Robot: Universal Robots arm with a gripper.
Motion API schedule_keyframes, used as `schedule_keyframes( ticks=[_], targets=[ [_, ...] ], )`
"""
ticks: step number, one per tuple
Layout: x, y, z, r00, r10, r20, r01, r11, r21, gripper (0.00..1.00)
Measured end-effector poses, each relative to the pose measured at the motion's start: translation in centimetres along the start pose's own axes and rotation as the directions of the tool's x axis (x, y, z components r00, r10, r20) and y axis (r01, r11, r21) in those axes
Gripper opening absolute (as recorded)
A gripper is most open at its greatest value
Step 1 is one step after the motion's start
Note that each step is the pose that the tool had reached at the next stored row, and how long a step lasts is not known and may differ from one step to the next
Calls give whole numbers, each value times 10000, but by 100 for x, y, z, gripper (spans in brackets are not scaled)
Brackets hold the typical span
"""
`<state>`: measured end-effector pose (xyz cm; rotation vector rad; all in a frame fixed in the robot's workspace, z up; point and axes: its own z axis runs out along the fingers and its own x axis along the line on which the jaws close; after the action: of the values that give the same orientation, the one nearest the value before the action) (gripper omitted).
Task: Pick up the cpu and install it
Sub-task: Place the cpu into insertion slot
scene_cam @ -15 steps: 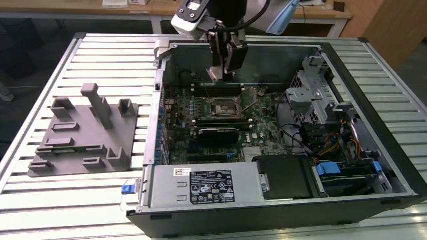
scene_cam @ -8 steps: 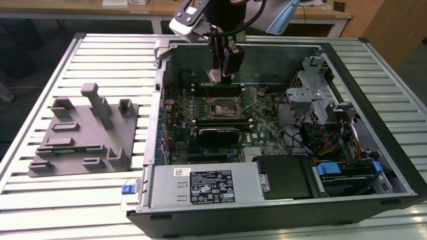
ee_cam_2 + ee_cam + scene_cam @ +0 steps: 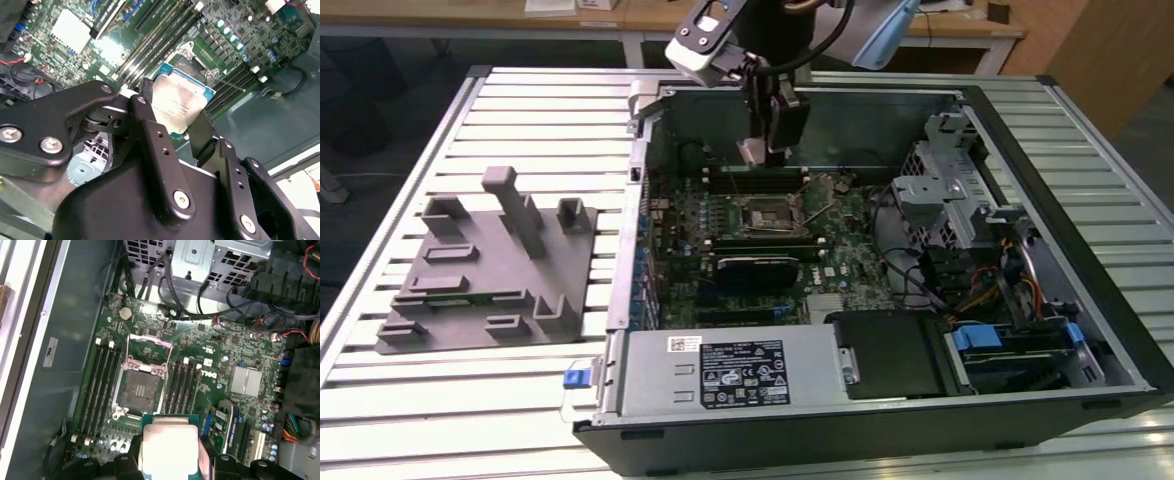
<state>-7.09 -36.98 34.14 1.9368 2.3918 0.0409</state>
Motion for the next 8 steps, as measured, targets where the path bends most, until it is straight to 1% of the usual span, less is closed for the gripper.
schedule_keyframes(
  ticks=[3,6,8],
  targets=[
    [17,16,24,9998,183,9,-183,9998,8,53],
    [21,16,43,9982,594,37,-594,9982,22,53],
    [22,16,56,9959,902,57,-902,9959,31,53]
  ],
)
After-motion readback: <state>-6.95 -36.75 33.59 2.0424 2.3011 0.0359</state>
